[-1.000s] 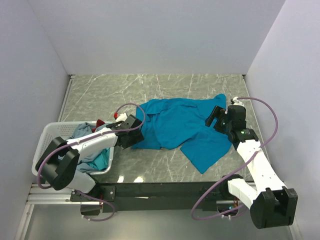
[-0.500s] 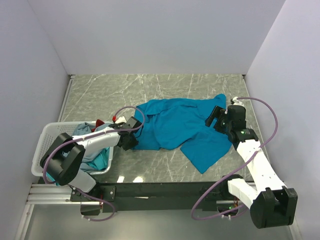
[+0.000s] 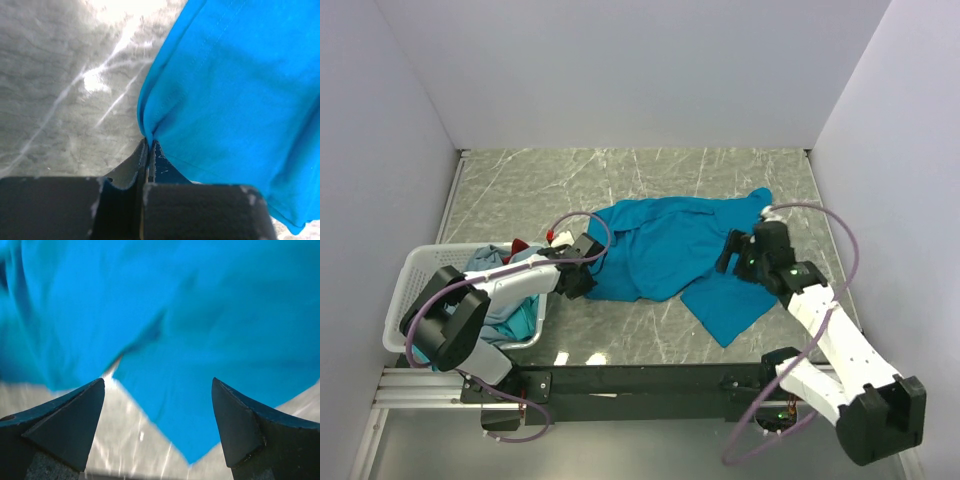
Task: Fold and stack the t-shirts
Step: Flatten the tshirt out
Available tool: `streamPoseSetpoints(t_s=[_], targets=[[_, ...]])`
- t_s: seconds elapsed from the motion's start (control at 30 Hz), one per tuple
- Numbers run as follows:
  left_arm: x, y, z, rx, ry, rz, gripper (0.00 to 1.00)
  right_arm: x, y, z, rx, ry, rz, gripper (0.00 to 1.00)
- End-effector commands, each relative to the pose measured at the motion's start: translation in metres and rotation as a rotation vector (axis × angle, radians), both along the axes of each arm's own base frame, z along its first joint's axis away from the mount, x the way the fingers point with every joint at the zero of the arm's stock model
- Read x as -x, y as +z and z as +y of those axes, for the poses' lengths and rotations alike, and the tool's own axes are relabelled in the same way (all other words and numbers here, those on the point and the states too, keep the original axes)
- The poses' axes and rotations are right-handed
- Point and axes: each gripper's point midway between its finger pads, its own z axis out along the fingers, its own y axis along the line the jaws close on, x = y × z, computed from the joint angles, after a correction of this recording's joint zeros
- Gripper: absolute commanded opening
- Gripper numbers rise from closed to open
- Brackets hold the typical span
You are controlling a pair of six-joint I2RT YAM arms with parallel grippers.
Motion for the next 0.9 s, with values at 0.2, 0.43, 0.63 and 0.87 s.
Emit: streamPoseSetpoints(t_s=[0.2,0.43,0.63,0.87], targets=[[-0.025,0.038,0.002,0.009,-0.014,-0.183,0.01,0.098,-0.056,0.035,0.046,0.097,0.335,0.88],[-0.024,0.038,-0.001,0.021,-0.029,-0.183,0.01,0.136,-0.085,0.043,0.06,0.087,0.495,0.86],[-0.024,0.039,-0.001,0.022,-0.046,-0.186,0.01,0.144,-0.1,0.045,0.092,0.082,0.534,0.84],[-0.021,0.036,-0.001,0.019,-0.052,-0.18,0.01,0.128,-0.115,0.041,0.179,0.051,0.515,0.71]])
